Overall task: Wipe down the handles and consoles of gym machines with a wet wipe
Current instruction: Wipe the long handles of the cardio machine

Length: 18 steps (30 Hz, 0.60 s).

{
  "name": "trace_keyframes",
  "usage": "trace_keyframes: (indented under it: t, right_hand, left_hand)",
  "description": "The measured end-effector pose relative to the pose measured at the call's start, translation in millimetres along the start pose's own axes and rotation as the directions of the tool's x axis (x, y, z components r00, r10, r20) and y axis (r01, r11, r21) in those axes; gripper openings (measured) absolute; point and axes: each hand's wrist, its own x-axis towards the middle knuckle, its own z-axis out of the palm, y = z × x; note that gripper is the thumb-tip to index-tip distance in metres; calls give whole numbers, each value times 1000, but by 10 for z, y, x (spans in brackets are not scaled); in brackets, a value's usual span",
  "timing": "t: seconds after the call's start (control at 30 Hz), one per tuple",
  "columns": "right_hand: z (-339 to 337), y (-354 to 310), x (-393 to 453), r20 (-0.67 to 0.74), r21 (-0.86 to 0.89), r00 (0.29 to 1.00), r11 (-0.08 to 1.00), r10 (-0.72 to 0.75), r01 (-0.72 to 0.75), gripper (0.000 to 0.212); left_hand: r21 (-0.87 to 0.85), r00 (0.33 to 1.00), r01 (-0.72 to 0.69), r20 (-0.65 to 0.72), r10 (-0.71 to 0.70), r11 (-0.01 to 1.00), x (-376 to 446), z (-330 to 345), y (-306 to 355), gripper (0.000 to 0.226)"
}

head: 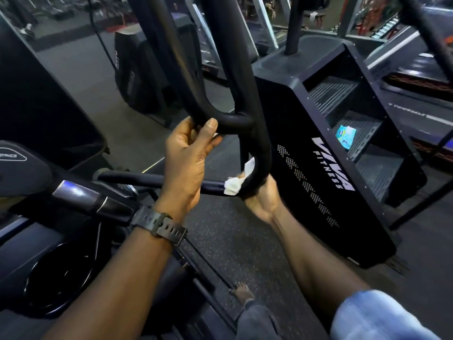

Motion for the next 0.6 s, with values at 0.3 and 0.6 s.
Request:
trace_keyframes:
  t: [0.3, 0.6]
  right_hand:
    - [-99, 0, -218, -71, 336, 984, 924, -165, 180, 91]
    - [358, 675, -39, -182, 348, 983, 936, 3, 62, 81]
  left_hand:
    - [-223, 987, 158, 36, -154, 962, 10, 196, -131, 14]
    - [-202, 950, 300, 150, -273, 932, 111, 317, -290, 27]
